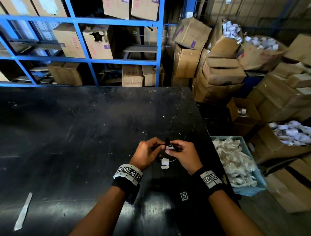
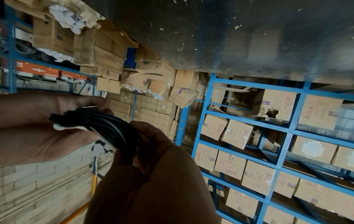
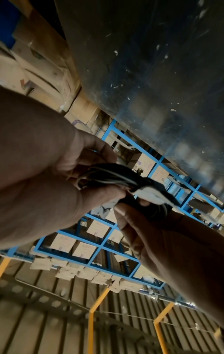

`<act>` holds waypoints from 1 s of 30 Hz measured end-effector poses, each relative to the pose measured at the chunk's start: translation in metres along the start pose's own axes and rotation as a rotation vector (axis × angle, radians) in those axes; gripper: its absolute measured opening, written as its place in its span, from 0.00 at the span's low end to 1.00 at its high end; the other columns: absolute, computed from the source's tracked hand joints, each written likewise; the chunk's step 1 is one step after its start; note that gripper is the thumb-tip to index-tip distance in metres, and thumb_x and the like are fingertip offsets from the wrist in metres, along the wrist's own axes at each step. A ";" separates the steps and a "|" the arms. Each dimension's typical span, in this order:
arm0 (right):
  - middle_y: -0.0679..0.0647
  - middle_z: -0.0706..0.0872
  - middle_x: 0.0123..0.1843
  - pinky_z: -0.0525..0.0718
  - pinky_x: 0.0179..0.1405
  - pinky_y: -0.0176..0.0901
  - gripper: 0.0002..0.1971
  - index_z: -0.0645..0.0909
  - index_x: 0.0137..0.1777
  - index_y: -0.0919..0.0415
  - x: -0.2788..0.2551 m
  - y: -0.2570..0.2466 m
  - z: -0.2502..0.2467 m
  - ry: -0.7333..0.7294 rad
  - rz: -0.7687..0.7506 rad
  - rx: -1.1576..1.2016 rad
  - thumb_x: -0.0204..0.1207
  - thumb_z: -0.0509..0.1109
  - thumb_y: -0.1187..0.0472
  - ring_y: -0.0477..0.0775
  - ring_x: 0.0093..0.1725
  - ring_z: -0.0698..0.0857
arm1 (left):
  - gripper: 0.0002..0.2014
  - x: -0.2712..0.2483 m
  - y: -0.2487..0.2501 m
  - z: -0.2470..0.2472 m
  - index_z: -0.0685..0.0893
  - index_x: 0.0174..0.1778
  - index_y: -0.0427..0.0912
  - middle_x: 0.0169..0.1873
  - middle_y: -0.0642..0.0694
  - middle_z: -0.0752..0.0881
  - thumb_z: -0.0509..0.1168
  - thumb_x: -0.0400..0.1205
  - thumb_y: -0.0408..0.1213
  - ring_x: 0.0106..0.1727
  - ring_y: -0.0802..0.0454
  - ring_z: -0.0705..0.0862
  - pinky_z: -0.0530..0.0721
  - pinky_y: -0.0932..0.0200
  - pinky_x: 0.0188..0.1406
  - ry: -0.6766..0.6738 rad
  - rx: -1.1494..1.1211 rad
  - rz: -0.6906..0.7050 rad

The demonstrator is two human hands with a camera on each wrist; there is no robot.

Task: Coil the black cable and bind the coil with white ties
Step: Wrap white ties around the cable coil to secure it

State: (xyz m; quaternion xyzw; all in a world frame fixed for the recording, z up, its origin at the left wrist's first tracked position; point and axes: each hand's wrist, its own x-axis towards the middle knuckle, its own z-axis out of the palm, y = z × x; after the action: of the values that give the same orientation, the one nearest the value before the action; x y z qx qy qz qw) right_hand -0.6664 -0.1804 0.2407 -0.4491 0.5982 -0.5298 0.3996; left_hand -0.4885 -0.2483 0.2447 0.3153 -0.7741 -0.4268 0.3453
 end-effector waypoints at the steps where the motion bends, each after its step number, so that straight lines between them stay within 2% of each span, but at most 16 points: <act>1: 0.52 0.96 0.48 0.90 0.57 0.42 0.16 0.92 0.53 0.55 0.000 -0.001 0.000 -0.016 -0.006 -0.010 0.70 0.83 0.74 0.47 0.50 0.94 | 0.03 0.000 0.000 -0.001 0.89 0.51 0.42 0.32 0.52 0.90 0.70 0.85 0.36 0.31 0.53 0.90 0.91 0.47 0.36 0.001 -0.001 0.010; 3: 0.48 0.96 0.49 0.90 0.58 0.39 0.18 0.91 0.54 0.50 0.001 -0.002 -0.001 -0.060 -0.007 -0.015 0.71 0.82 0.74 0.44 0.52 0.94 | 0.03 -0.001 -0.001 -0.002 0.89 0.50 0.41 0.31 0.59 0.89 0.70 0.85 0.34 0.31 0.55 0.90 0.91 0.52 0.36 -0.001 0.015 0.038; 5: 0.48 0.95 0.49 0.89 0.56 0.37 0.18 0.91 0.53 0.51 0.001 -0.002 -0.001 -0.085 0.005 -0.016 0.71 0.82 0.74 0.43 0.51 0.93 | 0.03 -0.003 -0.004 -0.002 0.89 0.50 0.40 0.32 0.61 0.89 0.70 0.85 0.33 0.31 0.55 0.90 0.90 0.56 0.36 -0.006 0.023 0.069; 9: 0.56 0.96 0.51 0.89 0.59 0.41 0.16 0.91 0.54 0.58 0.003 0.004 0.001 -0.053 0.041 0.012 0.70 0.82 0.75 0.50 0.53 0.94 | 0.03 -0.005 -0.010 0.000 0.90 0.49 0.40 0.40 0.56 0.92 0.70 0.84 0.32 0.33 0.53 0.90 0.92 0.46 0.36 0.007 -0.005 0.061; 11: 0.59 0.95 0.53 0.89 0.62 0.45 0.16 0.90 0.56 0.63 0.003 0.007 0.003 -0.034 0.046 0.025 0.70 0.82 0.76 0.55 0.56 0.94 | 0.03 -0.005 -0.011 0.001 0.89 0.48 0.40 0.41 0.55 0.92 0.70 0.84 0.31 0.33 0.54 0.91 0.91 0.45 0.36 0.003 0.006 0.068; 13: 0.59 0.95 0.52 0.89 0.62 0.44 0.16 0.91 0.55 0.65 0.003 0.009 0.005 -0.006 0.026 0.024 0.68 0.82 0.77 0.53 0.55 0.94 | 0.03 -0.004 -0.011 -0.001 0.89 0.49 0.40 0.40 0.62 0.91 0.70 0.84 0.32 0.33 0.55 0.90 0.91 0.50 0.36 -0.022 0.035 0.085; 15: 0.56 0.96 0.50 0.89 0.60 0.42 0.16 0.92 0.51 0.60 0.003 0.009 0.004 0.004 -0.005 0.000 0.68 0.82 0.77 0.49 0.52 0.93 | 0.04 -0.002 -0.009 -0.002 0.90 0.49 0.39 0.38 0.69 0.88 0.69 0.85 0.32 0.33 0.56 0.89 0.89 0.58 0.37 -0.054 0.066 0.100; 17: 0.52 0.96 0.47 0.89 0.56 0.39 0.16 0.93 0.48 0.54 0.002 0.008 0.002 -0.013 -0.016 -0.006 0.68 0.83 0.76 0.47 0.49 0.94 | 0.04 -0.002 -0.008 -0.002 0.89 0.49 0.38 0.36 0.71 0.87 0.69 0.85 0.32 0.31 0.59 0.88 0.85 0.65 0.36 -0.062 0.069 0.098; 20: 0.46 0.96 0.41 0.90 0.51 0.36 0.19 0.92 0.42 0.46 -0.001 0.007 0.001 -0.018 -0.013 0.005 0.69 0.83 0.76 0.44 0.44 0.94 | 0.04 -0.005 -0.010 0.000 0.89 0.48 0.38 0.34 0.66 0.88 0.69 0.85 0.31 0.31 0.60 0.88 0.84 0.66 0.36 -0.052 0.049 0.079; 22: 0.46 0.96 0.40 0.91 0.48 0.38 0.19 0.92 0.41 0.45 -0.003 0.008 0.001 -0.010 -0.027 0.006 0.69 0.83 0.75 0.46 0.40 0.93 | 0.03 -0.007 -0.011 0.002 0.89 0.49 0.39 0.33 0.61 0.88 0.69 0.85 0.32 0.31 0.58 0.89 0.86 0.63 0.36 -0.052 0.015 0.060; 24: 0.45 0.95 0.39 0.90 0.45 0.36 0.18 0.92 0.42 0.46 -0.005 0.008 0.002 -0.005 -0.052 0.008 0.69 0.83 0.74 0.43 0.38 0.92 | 0.04 -0.010 -0.012 0.003 0.89 0.49 0.40 0.32 0.60 0.88 0.69 0.86 0.33 0.32 0.57 0.89 0.87 0.60 0.36 -0.063 -0.012 0.048; 26: 0.47 0.95 0.39 0.88 0.43 0.35 0.15 0.93 0.43 0.50 -0.006 0.009 0.003 -0.006 -0.058 0.037 0.70 0.83 0.73 0.42 0.37 0.91 | 0.04 -0.013 -0.013 0.004 0.89 0.49 0.42 0.34 0.56 0.90 0.68 0.86 0.34 0.32 0.54 0.89 0.88 0.56 0.37 -0.071 -0.043 0.044; 28: 0.52 0.96 0.41 0.88 0.42 0.38 0.09 0.94 0.46 0.59 -0.007 0.010 0.005 -0.001 -0.046 0.078 0.71 0.82 0.72 0.45 0.37 0.91 | 0.04 -0.015 -0.014 0.004 0.89 0.48 0.43 0.37 0.50 0.91 0.69 0.86 0.33 0.33 0.51 0.89 0.89 0.49 0.38 -0.065 -0.061 0.032; 30: 0.59 0.96 0.43 0.88 0.41 0.40 0.09 0.94 0.51 0.66 -0.005 0.014 0.007 0.021 -0.034 0.113 0.71 0.82 0.72 0.49 0.35 0.89 | 0.04 -0.015 -0.014 0.004 0.89 0.48 0.41 0.37 0.47 0.91 0.69 0.86 0.33 0.34 0.49 0.89 0.89 0.47 0.39 -0.058 -0.068 0.023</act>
State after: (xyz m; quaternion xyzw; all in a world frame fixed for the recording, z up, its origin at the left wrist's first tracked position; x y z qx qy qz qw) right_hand -0.6602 -0.1765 0.2264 -0.4302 0.5639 -0.5742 0.4089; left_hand -0.4805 -0.2411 0.2269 0.2817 -0.7723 -0.4579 0.3383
